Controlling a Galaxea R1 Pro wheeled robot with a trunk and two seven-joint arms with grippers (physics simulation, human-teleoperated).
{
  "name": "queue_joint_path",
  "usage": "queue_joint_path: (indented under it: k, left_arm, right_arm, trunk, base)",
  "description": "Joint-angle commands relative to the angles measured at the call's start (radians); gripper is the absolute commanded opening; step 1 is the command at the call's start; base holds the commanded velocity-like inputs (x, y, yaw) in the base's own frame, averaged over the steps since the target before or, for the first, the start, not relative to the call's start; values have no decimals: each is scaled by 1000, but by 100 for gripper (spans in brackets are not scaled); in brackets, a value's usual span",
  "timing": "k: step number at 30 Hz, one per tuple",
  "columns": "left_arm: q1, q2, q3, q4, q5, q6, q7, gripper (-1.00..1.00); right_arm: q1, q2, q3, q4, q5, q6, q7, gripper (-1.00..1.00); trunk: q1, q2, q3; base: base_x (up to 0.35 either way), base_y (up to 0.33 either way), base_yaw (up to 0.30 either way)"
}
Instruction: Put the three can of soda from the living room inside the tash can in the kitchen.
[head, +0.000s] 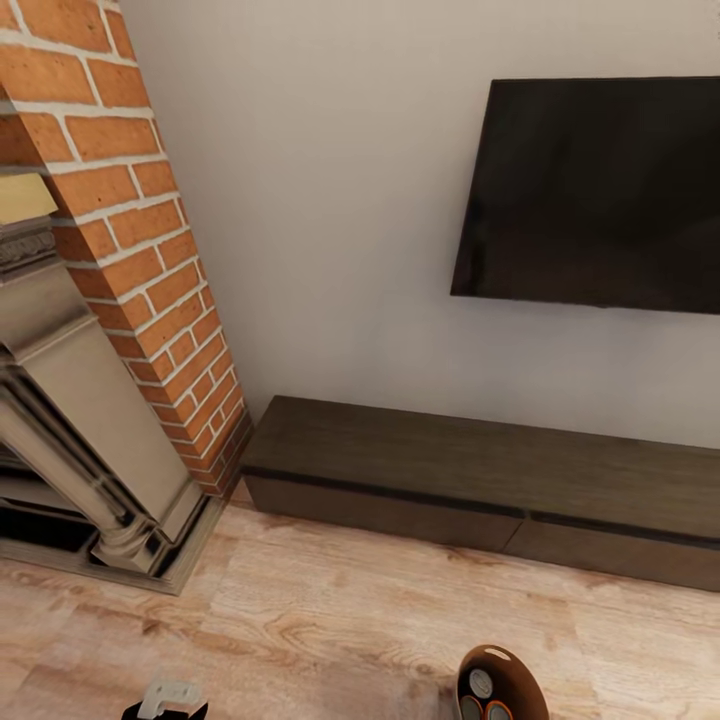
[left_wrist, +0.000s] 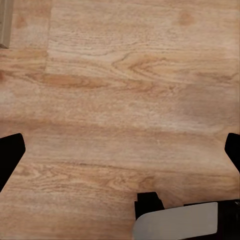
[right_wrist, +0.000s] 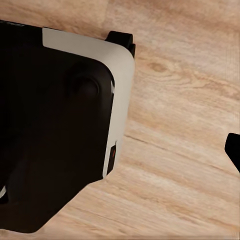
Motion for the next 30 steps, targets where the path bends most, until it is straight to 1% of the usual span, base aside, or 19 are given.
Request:
queue_joint_path:
  k: [1, 6, 9, 14, 15, 20, 23, 24, 25, 27, 29, 30]
  left_arm:
    - [0, 0, 0, 1, 0, 0, 0, 100]
    - [1, 0, 0, 4, 0, 0, 0, 100]
    - [1, 0, 1, 7, -1, 2, 0, 100]
    - [1, 0, 4, 61, 3, 3, 0, 100]
    - [1, 0, 6, 95, 5, 2, 0, 100]
    - [1, 0, 6, 160, 6, 1, 0, 100]
    - [1, 0, 6, 191, 6, 1, 0, 100]
    - [1, 0, 6, 202, 5, 1, 0, 100]
    - [1, 0, 6, 225, 5, 0, 0, 100]
    - [1, 0, 5, 251, 4, -2, 0, 100]
    - [1, 1, 5, 280, 2, -14, 0, 100]
    - [1, 0, 5, 314, 1, -36, 0, 100]
  right_arm:
    - [0, 0, 0, 3, 0, -1, 0, 100]
    - [1, 1, 0, 10, -1, -4, 0, 100]
    - [11, 6, 0, 12, -1, -6, -1, 100]
    - [36, 12, -1, 13, -6, -7, -1, 100]
    - [49, 15, -1, 13, -17, -7, -1, 100]
    - [72, 20, -1, 13, -36, -10, -6, 100]
    - [84, 24, -1, 15, -47, -29, -29, 100]
    - [89, 27, -1, 19, -51, -38, -42, 100]
    - [96, 32, -1, 31, -61, -54, -68, 100]
    - [101, 36, 0, 45, -72, -68, -90, 100]
    - [105, 39, 0, 59, -82, -81, -106, 100]
    - [107, 40, -1, 69, -89, -97, -115, 100]
  trunk:
    - [-4, 7, 3]
    - [-23, 42, 19]
    - [-35, 63, 28]
    - [-54, 98, 44]
    - [-58, 105, 47]
    - [-77, 140, 63]
    - [-88, 161, 72]
    - [-92, 168, 75]
    - [-96, 175, 78]
    - [-104, 189, 85]
    - [-111, 203, 91]
    - [-115, 210, 94]
  base:
    - [0, 0, 0]
    - [0, 0, 0]
    - [0, 0, 0]
    - [0, 0, 0]
    - [0, 0, 0]
    - [0, 0, 0]
    - [0, 0, 0]
    - [0, 0, 0]
    - [0, 0, 0]
    - [0, 0, 0]
    - [0, 0, 0]
    - [0, 0, 0]
